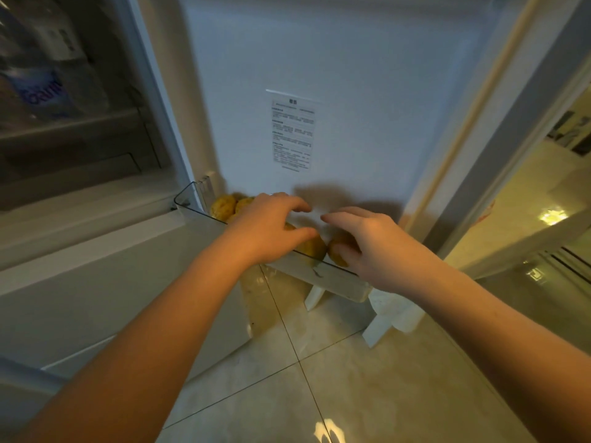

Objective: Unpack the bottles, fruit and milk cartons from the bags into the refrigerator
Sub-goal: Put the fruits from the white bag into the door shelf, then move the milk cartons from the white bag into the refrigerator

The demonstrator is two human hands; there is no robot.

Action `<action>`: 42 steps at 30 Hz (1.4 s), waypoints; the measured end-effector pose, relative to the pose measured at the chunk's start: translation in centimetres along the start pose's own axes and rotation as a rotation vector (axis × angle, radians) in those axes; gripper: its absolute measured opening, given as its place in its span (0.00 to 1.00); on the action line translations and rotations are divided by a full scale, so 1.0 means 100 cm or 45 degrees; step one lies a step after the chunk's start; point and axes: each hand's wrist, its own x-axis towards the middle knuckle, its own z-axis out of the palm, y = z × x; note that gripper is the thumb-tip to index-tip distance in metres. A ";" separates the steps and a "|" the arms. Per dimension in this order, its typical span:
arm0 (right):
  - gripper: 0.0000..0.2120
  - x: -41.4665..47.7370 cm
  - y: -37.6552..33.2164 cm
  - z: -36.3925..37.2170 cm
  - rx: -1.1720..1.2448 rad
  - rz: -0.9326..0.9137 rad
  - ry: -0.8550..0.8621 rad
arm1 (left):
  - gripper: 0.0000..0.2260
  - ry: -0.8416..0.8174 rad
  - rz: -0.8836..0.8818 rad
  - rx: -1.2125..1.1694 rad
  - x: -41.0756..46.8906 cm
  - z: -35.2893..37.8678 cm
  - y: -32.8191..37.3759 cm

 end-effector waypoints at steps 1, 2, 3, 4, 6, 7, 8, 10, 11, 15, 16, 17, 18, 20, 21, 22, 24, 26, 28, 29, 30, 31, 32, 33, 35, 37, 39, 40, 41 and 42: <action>0.21 -0.005 0.002 0.002 0.028 -0.054 0.074 | 0.24 0.080 0.005 -0.009 -0.007 0.004 -0.002; 0.20 -0.011 0.005 0.006 0.045 -0.107 0.139 | 0.24 0.162 0.005 -0.015 -0.014 0.010 -0.005; 0.20 -0.016 0.009 0.010 0.054 -0.170 0.201 | 0.24 0.249 -0.003 -0.021 -0.022 0.016 -0.007; 0.21 -0.021 0.013 0.015 0.063 -0.238 0.260 | 0.25 0.337 -0.018 -0.028 -0.031 0.022 -0.008; 0.21 -0.030 0.021 0.022 0.068 -0.376 0.370 | 0.27 0.487 -0.051 -0.027 -0.049 0.035 -0.009; 0.20 -0.034 0.025 0.025 0.056 -0.436 0.409 | 0.28 0.545 -0.063 -0.010 -0.057 0.042 -0.009; 0.21 -0.037 0.029 0.027 0.035 -0.485 0.432 | 0.29 0.597 -0.065 0.020 -0.064 0.049 -0.008; 0.22 -0.044 0.036 0.031 -0.037 -0.559 0.433 | 0.30 0.666 -0.078 0.075 -0.076 0.064 -0.004; 0.24 -0.047 0.039 0.033 -0.085 -0.582 0.422 | 0.31 0.679 -0.107 0.085 -0.082 0.071 -0.001; 0.29 -0.066 0.053 0.043 -0.241 -0.606 0.335 | 0.34 0.713 -0.328 0.174 -0.103 0.105 0.014; 0.30 -0.072 0.058 0.046 -0.259 -0.616 0.310 | 0.34 0.723 -0.388 0.206 -0.107 0.115 0.019; 0.30 -0.078 0.064 0.049 -0.274 -0.628 0.288 | 0.34 0.729 -0.447 0.232 -0.111 0.126 0.025; 0.31 -0.085 0.071 0.051 -0.285 -0.644 0.264 | 0.35 0.730 -0.508 0.249 -0.115 0.138 0.032; 0.32 -0.097 0.090 0.053 -0.293 -0.690 0.206 | 0.36 0.724 -0.631 0.276 -0.122 0.163 0.048; 0.33 -0.103 0.103 0.053 -0.289 -0.714 0.175 | 0.36 0.716 -0.692 0.288 -0.124 0.178 0.058; 0.33 -0.108 0.116 0.052 -0.283 -0.736 0.146 | 0.37 0.707 -0.743 0.300 -0.127 0.193 0.069; 0.33 -0.121 0.146 0.048 -0.269 -0.767 0.089 | 0.37 0.690 -0.815 0.326 -0.131 0.226 0.095; 0.34 -0.135 0.180 0.040 -0.260 -0.776 0.041 | 0.36 0.668 -0.882 0.346 -0.130 0.256 0.127; 0.34 -0.150 0.215 0.030 -0.256 -0.784 0.005 | 0.37 0.630 -0.940 0.340 -0.126 0.285 0.163; 0.34 -0.158 0.232 0.025 -0.253 -0.790 -0.012 | 0.37 0.615 -0.958 0.326 -0.123 0.298 0.181; 0.34 -0.166 0.249 0.020 -0.252 -0.794 -0.032 | 0.36 0.600 -0.973 0.311 -0.119 0.311 0.199; 0.34 -0.173 0.266 0.015 -0.252 -0.794 -0.054 | 0.36 0.581 -0.988 0.302 -0.114 0.323 0.216; 0.34 -0.179 0.282 0.010 -0.251 -0.788 -0.073 | 0.37 0.556 -1.001 0.300 -0.108 0.334 0.232; 0.34 -0.184 0.298 0.007 -0.247 -0.776 -0.090 | 0.37 0.527 -1.010 0.299 -0.101 0.344 0.247; 0.34 -0.194 0.328 -0.001 -0.229 -0.736 -0.126 | 0.37 0.468 -1.002 0.289 -0.085 0.362 0.275; 0.34 -0.201 0.355 -0.008 -0.218 -0.675 -0.149 | 0.37 0.423 -0.954 0.280 -0.066 0.375 0.296; 0.33 -0.205 0.381 -0.016 -0.225 -0.598 -0.167 | 0.37 0.383 -0.899 0.285 -0.045 0.386 0.312; 0.34 -0.206 0.393 -0.019 -0.225 -0.554 -0.174 | 0.37 0.357 -0.876 0.291 -0.034 0.391 0.319; 0.34 -0.206 0.406 -0.024 -0.224 -0.508 -0.183 | 0.36 0.336 -0.853 0.294 -0.022 0.396 0.325; 0.34 -0.205 0.419 -0.028 -0.226 -0.469 -0.186 | 0.36 0.322 -0.829 0.286 -0.009 0.401 0.330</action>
